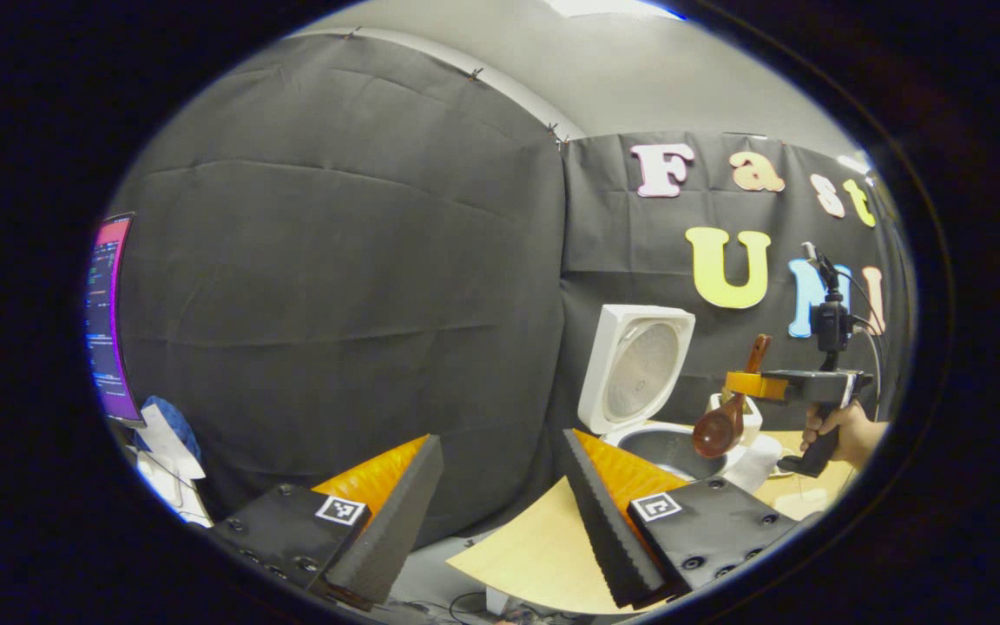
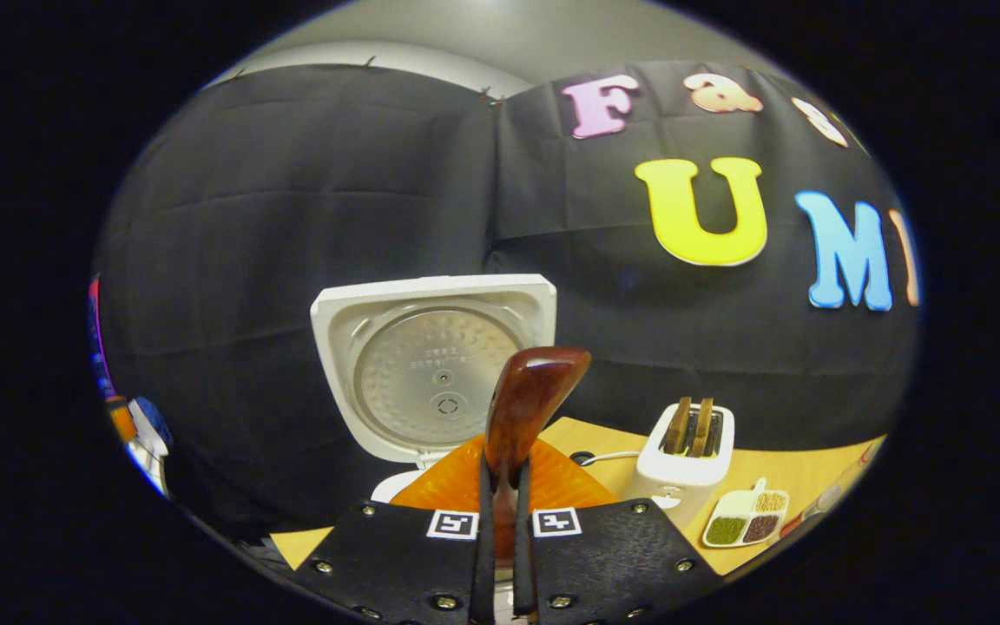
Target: Close the left gripper, press the button to open the rice cooker; take a wooden spoon from the chopstick holder with the right hand, scoop a spoonful of rice and pour it into the rice cooker, then put the wooden spoon back into the chopstick holder.
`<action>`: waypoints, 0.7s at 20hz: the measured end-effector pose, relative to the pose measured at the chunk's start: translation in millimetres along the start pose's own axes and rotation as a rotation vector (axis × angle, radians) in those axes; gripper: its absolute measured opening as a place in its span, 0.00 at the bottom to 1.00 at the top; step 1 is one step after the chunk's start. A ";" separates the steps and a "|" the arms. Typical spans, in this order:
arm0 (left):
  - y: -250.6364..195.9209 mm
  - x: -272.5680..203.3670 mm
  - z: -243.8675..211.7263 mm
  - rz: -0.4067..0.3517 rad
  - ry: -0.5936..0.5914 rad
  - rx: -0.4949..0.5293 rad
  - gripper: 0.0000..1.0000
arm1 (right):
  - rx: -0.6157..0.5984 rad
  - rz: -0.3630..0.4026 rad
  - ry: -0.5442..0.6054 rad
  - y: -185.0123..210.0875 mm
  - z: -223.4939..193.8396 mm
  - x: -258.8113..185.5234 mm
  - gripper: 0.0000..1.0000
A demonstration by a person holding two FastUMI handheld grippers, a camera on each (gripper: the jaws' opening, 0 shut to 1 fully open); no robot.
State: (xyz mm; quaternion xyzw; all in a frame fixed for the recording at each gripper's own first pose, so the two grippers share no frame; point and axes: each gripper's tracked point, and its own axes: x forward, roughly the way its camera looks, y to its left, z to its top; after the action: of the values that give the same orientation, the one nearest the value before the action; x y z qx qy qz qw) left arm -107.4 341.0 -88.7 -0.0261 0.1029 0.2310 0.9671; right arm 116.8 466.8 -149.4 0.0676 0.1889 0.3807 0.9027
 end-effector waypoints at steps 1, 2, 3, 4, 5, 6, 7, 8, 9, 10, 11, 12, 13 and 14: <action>-5.3 0.4 3.0 -0.008 -0.008 -0.001 0.95 | 0.038 -0.014 -0.006 -6.3 4.2 -4.3 0.08; -10.5 1.2 6.9 -0.016 -0.016 -0.001 0.95 | 0.069 -0.028 -0.025 -14.6 11.4 -9.9 0.08; -8.9 -1.9 6.6 -0.024 -0.023 0.001 0.95 | 0.093 -0.046 -0.045 -23.7 18.7 -14.6 0.08; -10.7 -3.6 10.6 -0.030 -0.034 0.004 0.97 | 0.114 -0.069 -0.062 -35.4 25.3 -20.6 0.08; -15.9 -6.2 16.9 -0.037 -0.042 0.006 0.95 | 0.124 -0.090 -0.074 -43.6 29.2 -28.6 0.09; -22.1 -7.7 22.2 -0.045 -0.047 0.007 0.97 | 0.133 -0.106 -0.087 -51.9 33.9 -36.8 0.08; -35.2 -5.0 24.5 -0.057 -0.052 0.005 0.97 | 0.138 -0.118 -0.095 -59.6 36.1 -44.2 0.08; -46.7 -3.3 28.8 -0.068 -0.057 0.005 0.97 | 0.147 -0.128 -0.102 -69.0 39.4 -53.2 0.09; -56.4 -2.7 31.2 -0.079 -0.063 0.006 0.96 | 0.156 -0.142 -0.109 -77.8 42.2 -62.3 0.08; -64.9 -2.1 34.0 -0.088 -0.070 0.008 0.97 | 0.165 -0.152 -0.116 -85.4 44.3 -71.8 0.09; -73.0 -4.7 36.7 -0.099 -0.077 0.009 0.97 | 0.175 -0.163 -0.122 -91.3 45.3 -80.9 0.09; -82.0 -5.8 39.7 -0.110 -0.082 0.008 0.96 | 0.185 -0.173 -0.124 -99.8 46.6 -90.3 0.08; -91.0 -8.3 42.1 -0.120 -0.086 0.007 0.95 | 0.194 -0.182 -0.127 -108.3 47.7 -98.6 0.08; -100.9 -9.6 43.7 -0.132 -0.088 0.007 0.95 | 0.205 -0.195 -0.132 -118.3 49.9 -107.1 0.08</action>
State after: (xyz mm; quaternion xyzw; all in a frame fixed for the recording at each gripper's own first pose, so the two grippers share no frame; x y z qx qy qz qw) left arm -61.9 251.0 -43.6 -0.0193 0.0592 0.1674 0.9839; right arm 146.3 308.6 -104.0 0.1653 0.1728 0.2646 0.9342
